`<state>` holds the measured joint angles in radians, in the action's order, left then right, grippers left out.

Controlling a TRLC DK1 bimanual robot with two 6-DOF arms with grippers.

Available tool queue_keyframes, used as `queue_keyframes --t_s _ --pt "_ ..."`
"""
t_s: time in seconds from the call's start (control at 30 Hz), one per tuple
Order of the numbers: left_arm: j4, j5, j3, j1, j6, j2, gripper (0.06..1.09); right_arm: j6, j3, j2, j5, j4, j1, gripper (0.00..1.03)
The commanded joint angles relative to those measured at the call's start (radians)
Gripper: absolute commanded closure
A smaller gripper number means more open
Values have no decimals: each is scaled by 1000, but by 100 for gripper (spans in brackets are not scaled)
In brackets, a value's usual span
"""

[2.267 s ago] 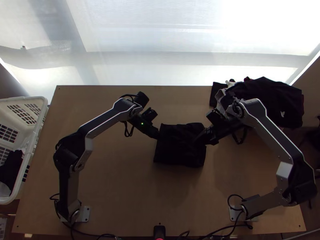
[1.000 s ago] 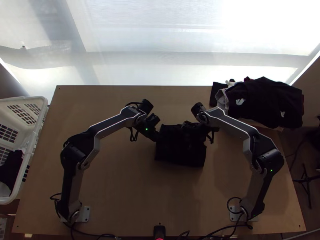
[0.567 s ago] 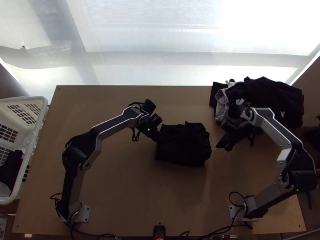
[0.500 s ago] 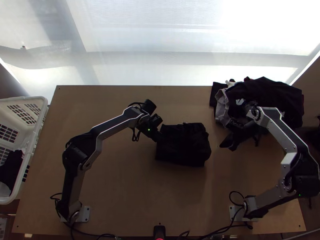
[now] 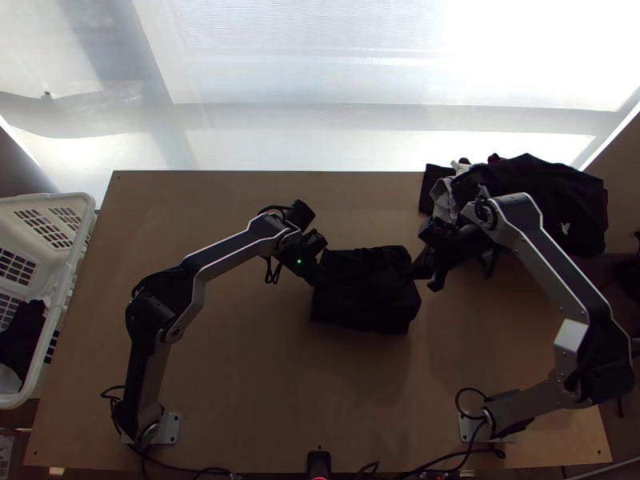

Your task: Fold the t-shirt

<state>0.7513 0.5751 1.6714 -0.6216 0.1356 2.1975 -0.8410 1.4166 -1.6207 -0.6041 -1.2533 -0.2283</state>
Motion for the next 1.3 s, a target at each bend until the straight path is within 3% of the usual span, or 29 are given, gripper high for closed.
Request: queue_keyframes --t_s 0.0,0.3,0.57,0.87,1.27 --pt "5 3 -4 -1 9 -7 92 76 108 -159 -65 97 -198 100" --pt "5 -24 -10 -7 21 -10 92 143 222 -338 -138 183 -276 100" --pt "5 -44 -18 -9 21 -18 92 134 82 -387 -131 261 -304 100" --pt "5 -58 -27 -17 29 -18 92 123 -7 -450 -120 258 -181 100" --pt "5 -75 -27 -21 42 -10 92 14 -209 -160 -117 160 86 100"
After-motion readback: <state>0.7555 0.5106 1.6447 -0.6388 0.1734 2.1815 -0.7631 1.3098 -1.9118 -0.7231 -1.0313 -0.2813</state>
